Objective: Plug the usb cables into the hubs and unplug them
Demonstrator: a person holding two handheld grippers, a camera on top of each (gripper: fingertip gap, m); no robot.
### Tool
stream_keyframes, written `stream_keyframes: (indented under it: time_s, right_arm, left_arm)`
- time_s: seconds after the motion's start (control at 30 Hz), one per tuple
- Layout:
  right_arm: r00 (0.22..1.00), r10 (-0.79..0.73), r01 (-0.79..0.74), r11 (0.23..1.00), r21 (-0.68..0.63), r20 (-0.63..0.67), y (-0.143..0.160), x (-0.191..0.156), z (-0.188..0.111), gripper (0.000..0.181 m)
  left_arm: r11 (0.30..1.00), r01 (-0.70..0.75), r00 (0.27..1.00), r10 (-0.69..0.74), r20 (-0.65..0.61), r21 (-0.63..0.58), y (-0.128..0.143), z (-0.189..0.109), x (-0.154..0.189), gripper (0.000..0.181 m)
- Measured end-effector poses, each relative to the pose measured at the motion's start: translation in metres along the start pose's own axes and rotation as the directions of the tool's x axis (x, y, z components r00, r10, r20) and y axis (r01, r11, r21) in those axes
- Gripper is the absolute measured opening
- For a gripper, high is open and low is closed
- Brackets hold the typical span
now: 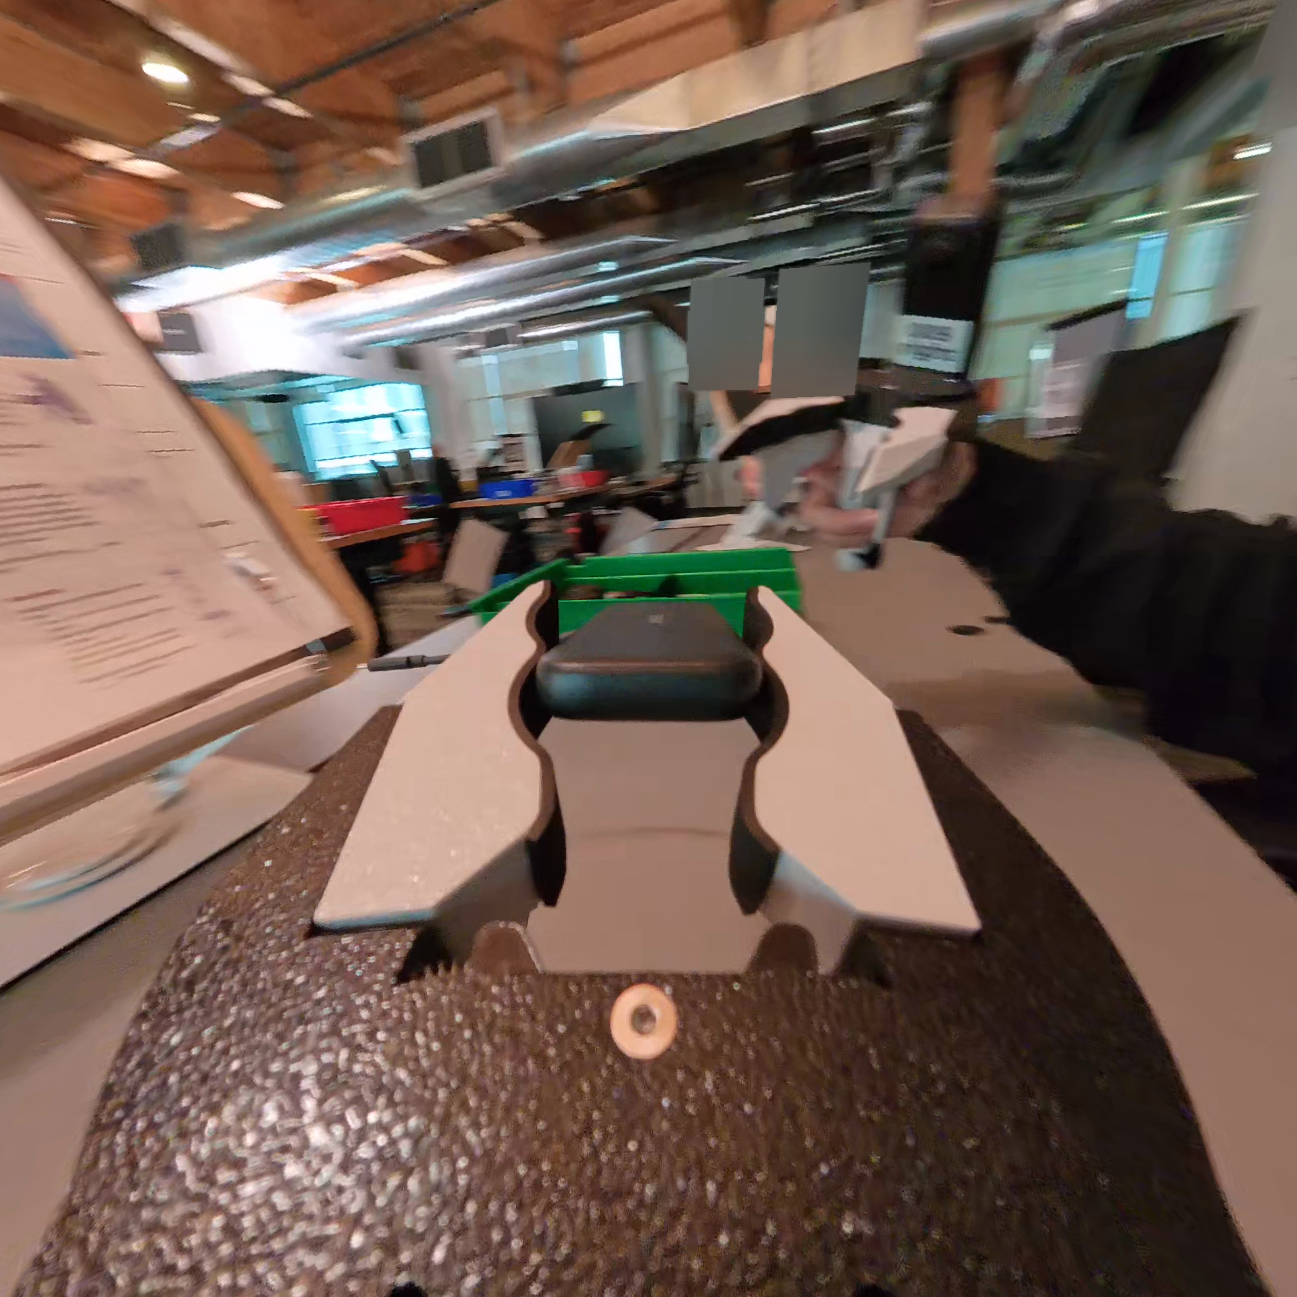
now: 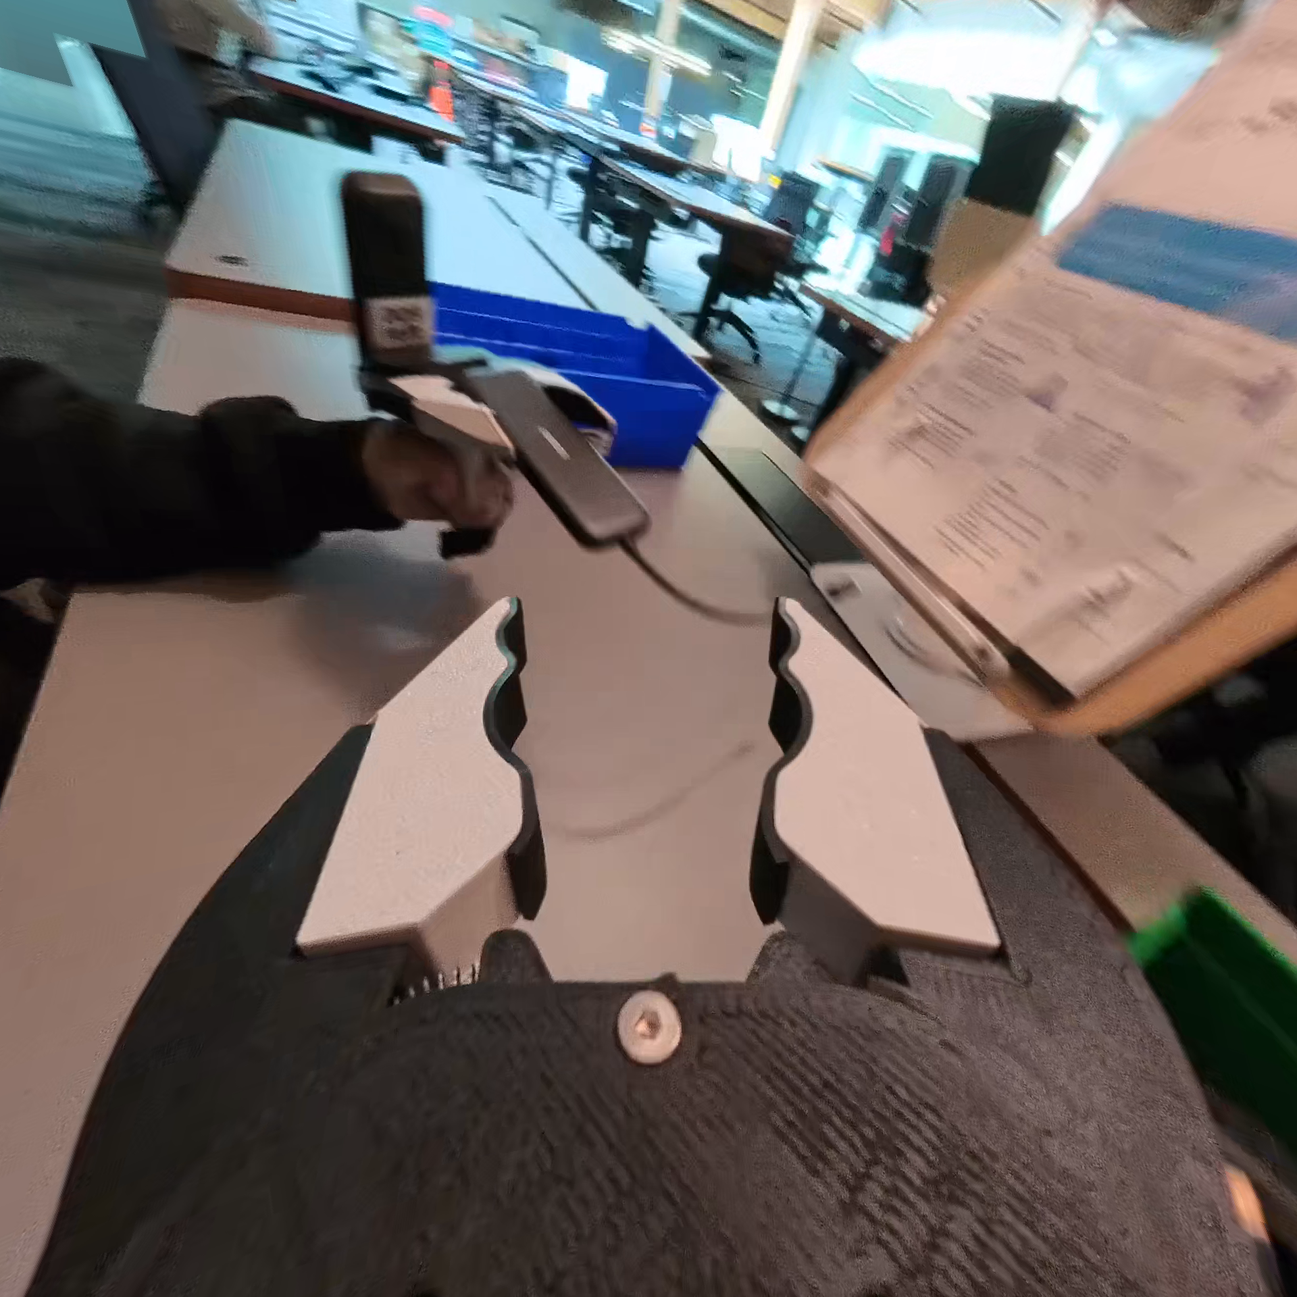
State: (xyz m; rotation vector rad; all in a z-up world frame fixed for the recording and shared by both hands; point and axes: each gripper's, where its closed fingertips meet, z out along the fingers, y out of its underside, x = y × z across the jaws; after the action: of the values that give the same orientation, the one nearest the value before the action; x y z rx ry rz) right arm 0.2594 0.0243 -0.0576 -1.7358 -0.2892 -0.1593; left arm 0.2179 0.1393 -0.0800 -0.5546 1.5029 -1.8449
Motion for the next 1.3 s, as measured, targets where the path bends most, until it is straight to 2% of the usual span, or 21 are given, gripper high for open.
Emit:
stream_keyframes:
  time_s: [0.1, 0.17, 0.2, 0.27, 0.33, 0.4, 0.6, 0.67, 0.7, 0.77, 0.83, 0.9, 1.0, 1.07, 1.17, 1.3]
  right_arm:
    - [0.994, -0.043, 0.044, 0.999, -0.006, 0.098, -0.013, -0.03, 0.041, 0.07]
    - [0.981, -0.03, 0.031, 1.0, -0.004, 0.191, -0.016, -0.047, 0.061, 0.069]
    - [0.974, -0.007, 0.019, 0.999, -0.048, 0.227, -0.009, -0.053, 0.07, 0.07]
    - [0.963, 0.013, 0.025, 0.991, -0.135, 0.27, 0.01, -0.061, 0.083, 0.072]
    - [0.958, 0.024, 0.023, 0.987, -0.161, 0.286, 0.021, -0.067, 0.091, 0.065]
    - [0.957, 0.022, 0.024, 0.988, -0.154, 0.289, 0.024, -0.07, 0.095, 0.043]
    - [0.956, -0.014, 0.091, 0.964, -0.251, 0.292, 0.043, -0.074, 0.097, 0.042]
    - [0.961, -0.046, 0.113, 0.966, -0.233, 0.274, 0.041, -0.07, 0.097, 0.042]
    - [0.966, -0.072, 0.13, 0.965, -0.229, 0.248, 0.04, -0.064, 0.096, 0.042]
    - [0.974, -0.116, 0.164, 0.954, -0.252, 0.194, 0.039, -0.046, 0.087, 0.042]
    - [0.979, -0.154, 0.184, 0.949, -0.255, 0.133, 0.029, -0.021, 0.071, 0.043]
    - [0.974, -0.219, 0.228, 0.927, -0.297, 0.062, 0.016, 0.016, 0.045, 0.043]
    - [0.947, -0.318, 0.269, 0.857, -0.439, -0.041, 0.008, 0.09, -0.011, 0.043]
    - [0.932, -0.352, 0.238, 0.778, -0.582, -0.089, 0.015, 0.14, -0.052, 0.043]
    - [0.91, -0.394, 0.162, 0.619, -0.768, -0.126, 0.043, 0.203, -0.103, 0.043]
    - [0.903, -0.425, 0.13, 0.403, -0.906, -0.06, 0.094, 0.241, -0.129, 0.043]
  left_arm:
    - [1.0, 0.0, 0.982, 0.001, -0.187, 0.007, 0.007, 0.0, 0.027, 0.052]
    - [0.999, 0.012, 0.969, -0.004, -0.246, 0.031, 0.007, 0.0, 0.037, 0.052]
    - [0.999, 0.013, 0.964, -0.001, -0.265, 0.041, 0.006, -0.001, 0.04, 0.052]
    - [0.999, 0.005, 0.962, 0.006, -0.271, 0.039, 0.007, -0.001, 0.042, 0.051]
    - [0.999, 0.004, 0.959, 0.006, -0.282, 0.037, 0.007, -0.001, 0.043, 0.051]
    - [1.0, -0.001, 0.96, 0.008, -0.281, 0.028, 0.008, -0.001, 0.043, 0.052]
    - [1.0, -0.017, 0.957, 0.017, -0.288, 0.001, 0.015, 0.002, 0.047, 0.052]
    - [1.0, -0.008, 0.969, 0.009, -0.248, 0.006, 0.013, 0.003, 0.043, 0.053]
    - [1.0, -0.002, 0.977, 0.006, -0.213, 0.019, 0.01, 0.005, 0.039, 0.067]
    - [0.999, -0.005, 0.99, 0.011, -0.144, 0.041, 0.004, 0.006, 0.032, 0.093]
    - [1.0, -0.018, 0.994, 0.021, -0.107, 0.025, 0.005, 0.006, 0.026, 0.101]
    - [1.0, -0.01, 0.997, 0.011, -0.078, 0.01, 0.009, 0.005, 0.021, 0.102]
    - [1.0, -0.003, 0.999, 0.004, -0.035, 0.009, 0.01, 0.005, 0.013, 0.095]
    - [1.0, -0.008, 1.0, 0.008, -0.019, -0.003, 0.012, 0.005, 0.011, 0.093]
    - [0.999, -0.022, 1.0, 0.021, -0.018, -0.037, 0.018, 0.007, 0.012, 0.087]
    - [0.996, -0.037, 0.999, 0.035, -0.021, -0.079, 0.028, 0.01, 0.013, 0.084]
